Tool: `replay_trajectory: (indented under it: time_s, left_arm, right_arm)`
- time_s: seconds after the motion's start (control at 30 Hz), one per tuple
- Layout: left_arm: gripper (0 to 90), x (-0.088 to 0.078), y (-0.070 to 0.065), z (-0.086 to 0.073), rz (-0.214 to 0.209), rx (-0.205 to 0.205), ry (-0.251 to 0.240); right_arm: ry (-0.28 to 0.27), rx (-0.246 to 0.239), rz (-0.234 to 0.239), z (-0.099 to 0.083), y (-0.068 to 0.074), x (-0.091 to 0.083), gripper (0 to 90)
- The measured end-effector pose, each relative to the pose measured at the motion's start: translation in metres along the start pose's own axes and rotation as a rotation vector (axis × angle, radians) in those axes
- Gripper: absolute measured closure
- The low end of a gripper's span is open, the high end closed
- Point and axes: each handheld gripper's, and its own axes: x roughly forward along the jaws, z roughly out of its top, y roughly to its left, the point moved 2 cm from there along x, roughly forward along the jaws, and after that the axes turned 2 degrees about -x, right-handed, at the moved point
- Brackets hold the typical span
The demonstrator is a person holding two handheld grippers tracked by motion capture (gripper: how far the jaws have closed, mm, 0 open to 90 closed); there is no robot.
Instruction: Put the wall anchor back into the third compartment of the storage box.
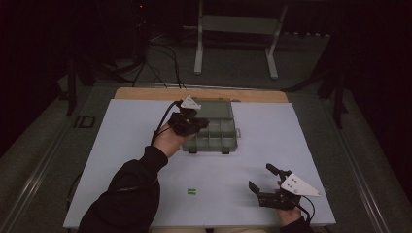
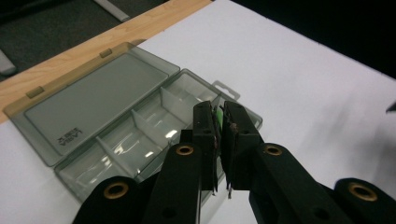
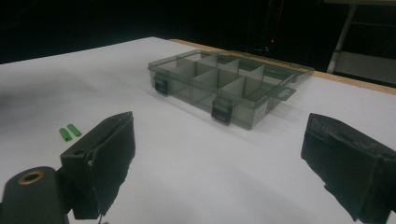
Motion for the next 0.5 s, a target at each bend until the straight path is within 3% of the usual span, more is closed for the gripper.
replay_trajectory:
  time_s: [0.5]
  left_arm:
    - [83.2,0.041,0.009,0.016,0.026,-0.08,-0.014]
  right_arm:
    - [0.003,-0.001,0.007,-0.001,0.0,0.001,9.9]
